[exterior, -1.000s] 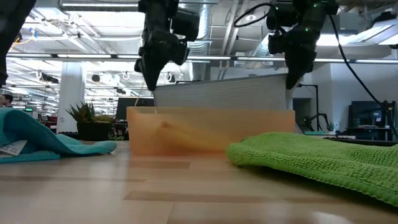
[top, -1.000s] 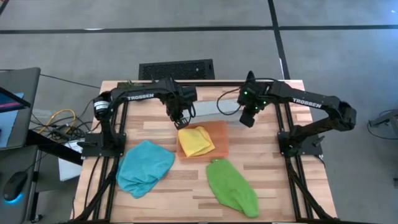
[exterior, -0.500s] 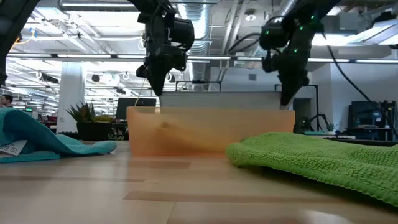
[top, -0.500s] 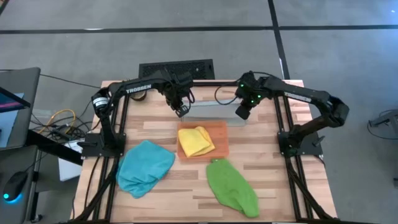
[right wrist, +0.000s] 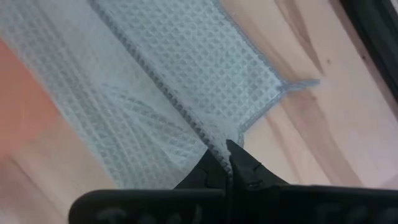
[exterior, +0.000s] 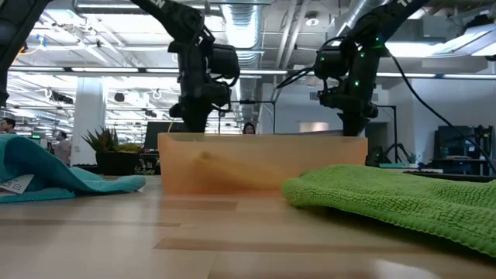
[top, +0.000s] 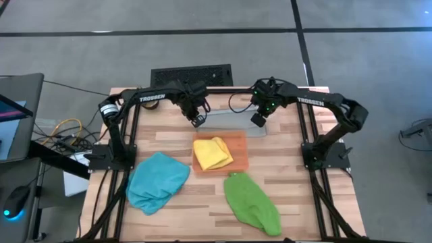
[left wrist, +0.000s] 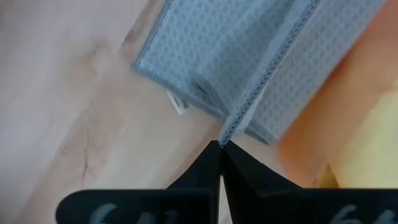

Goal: Sort microfiber towel by color & place in baskets
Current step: Fold the gray towel

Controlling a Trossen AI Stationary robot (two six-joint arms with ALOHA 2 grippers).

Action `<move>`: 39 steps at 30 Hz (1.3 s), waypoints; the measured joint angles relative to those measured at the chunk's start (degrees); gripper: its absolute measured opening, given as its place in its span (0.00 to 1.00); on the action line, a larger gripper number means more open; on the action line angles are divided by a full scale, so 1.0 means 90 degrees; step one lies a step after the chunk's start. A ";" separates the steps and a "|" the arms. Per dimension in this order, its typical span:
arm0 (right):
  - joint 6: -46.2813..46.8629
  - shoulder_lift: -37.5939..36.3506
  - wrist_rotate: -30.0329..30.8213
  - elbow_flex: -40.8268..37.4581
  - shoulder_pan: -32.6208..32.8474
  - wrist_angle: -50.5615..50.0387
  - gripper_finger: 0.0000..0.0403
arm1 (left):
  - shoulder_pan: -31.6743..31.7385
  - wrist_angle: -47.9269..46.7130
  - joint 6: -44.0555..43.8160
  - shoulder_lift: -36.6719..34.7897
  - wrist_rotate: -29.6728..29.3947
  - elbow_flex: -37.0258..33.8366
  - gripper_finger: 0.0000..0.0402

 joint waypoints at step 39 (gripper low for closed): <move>-0.2526 -0.1248 -0.0951 -0.0209 0.0648 -0.0629 0.43 | -0.0115 0.0475 0.0576 -0.0346 -0.0507 -0.0280 0.42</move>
